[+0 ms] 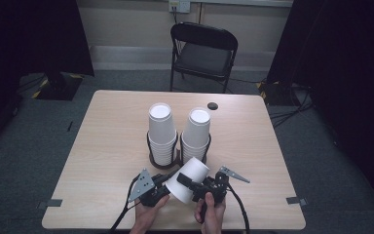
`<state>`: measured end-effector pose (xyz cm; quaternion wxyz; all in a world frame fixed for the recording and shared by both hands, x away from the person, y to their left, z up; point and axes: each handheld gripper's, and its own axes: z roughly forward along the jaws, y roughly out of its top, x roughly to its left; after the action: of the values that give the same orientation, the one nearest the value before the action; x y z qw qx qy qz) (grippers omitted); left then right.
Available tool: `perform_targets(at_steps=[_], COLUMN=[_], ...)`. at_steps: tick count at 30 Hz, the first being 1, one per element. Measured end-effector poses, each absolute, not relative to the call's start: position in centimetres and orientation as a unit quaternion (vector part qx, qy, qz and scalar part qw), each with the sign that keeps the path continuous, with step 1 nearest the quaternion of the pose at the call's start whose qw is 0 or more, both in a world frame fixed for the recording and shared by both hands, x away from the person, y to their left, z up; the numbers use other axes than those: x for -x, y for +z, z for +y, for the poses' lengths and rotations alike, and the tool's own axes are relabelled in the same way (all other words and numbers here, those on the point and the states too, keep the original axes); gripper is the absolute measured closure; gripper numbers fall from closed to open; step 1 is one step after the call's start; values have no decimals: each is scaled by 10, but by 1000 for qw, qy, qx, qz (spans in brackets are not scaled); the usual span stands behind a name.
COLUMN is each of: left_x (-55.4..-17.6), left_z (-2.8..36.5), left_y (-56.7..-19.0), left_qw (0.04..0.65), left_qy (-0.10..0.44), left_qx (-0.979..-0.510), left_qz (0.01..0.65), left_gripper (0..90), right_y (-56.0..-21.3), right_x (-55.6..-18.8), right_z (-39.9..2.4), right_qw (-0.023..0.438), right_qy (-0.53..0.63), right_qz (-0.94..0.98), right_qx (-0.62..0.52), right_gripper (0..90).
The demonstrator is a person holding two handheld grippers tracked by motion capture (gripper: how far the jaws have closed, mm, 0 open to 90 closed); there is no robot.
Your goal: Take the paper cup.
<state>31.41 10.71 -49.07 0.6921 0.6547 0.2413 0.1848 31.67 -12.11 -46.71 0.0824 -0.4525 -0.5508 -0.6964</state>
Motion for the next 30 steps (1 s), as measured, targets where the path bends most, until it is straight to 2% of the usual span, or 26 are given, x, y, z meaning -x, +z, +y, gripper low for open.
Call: perform_targets(at_steps=[9, 20, 30], left_x=[-315, -316, -315], left_z=[112, 118, 128], left_y=[-493, -495, -487], left_qw=[692, 678, 650], left_qy=[147, 114, 117], left_qx=[-665, -681, -709], left_qz=[240, 253, 247], left_gripper=[861, 863, 864], right_y=[-462, -459, -453], right_x=[-322, -322, -318], right_z=[-128, -135, -149], right_qw=[58, -28, -67], right_qy=[-697, -691, -705], right_qz=[-550, -563, -576], right_qx=[456, 452, 408], right_gripper=[123, 107, 108])
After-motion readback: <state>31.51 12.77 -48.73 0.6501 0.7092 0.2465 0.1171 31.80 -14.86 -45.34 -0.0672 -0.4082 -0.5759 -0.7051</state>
